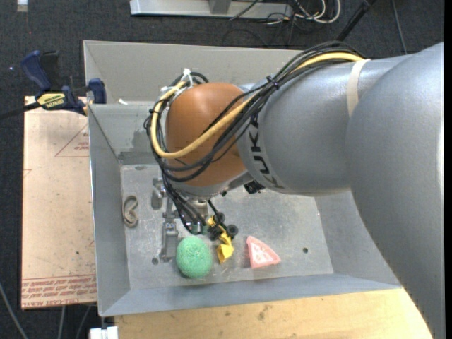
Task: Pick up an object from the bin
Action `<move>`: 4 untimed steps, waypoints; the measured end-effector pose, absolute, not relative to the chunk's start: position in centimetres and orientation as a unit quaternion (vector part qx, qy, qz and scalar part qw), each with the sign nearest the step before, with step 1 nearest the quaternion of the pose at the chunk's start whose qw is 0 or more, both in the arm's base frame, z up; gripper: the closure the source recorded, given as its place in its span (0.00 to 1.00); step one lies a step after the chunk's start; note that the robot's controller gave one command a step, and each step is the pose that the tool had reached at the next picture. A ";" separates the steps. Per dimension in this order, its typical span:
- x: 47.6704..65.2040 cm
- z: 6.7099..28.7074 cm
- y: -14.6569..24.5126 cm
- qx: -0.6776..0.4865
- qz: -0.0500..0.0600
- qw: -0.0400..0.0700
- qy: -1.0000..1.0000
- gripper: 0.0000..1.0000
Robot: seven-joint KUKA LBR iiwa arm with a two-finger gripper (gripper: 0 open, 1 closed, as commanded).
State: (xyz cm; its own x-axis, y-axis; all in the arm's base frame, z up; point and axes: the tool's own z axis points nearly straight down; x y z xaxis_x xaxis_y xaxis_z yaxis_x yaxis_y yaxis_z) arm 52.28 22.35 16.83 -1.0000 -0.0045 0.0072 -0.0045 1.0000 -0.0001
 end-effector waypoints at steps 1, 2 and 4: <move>52.5 17.3 22.2 0.000 -0.001 0.000 -1.000 0.00; 51.8 12.5 19.7 -0.003 -0.002 -0.003 -1.000 0.00; 51.2 10.4 14.7 -0.011 -0.002 -0.003 -1.000 0.00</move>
Offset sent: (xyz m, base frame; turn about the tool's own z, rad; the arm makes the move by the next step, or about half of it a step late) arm -0.0091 -0.0410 -0.0665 0.0146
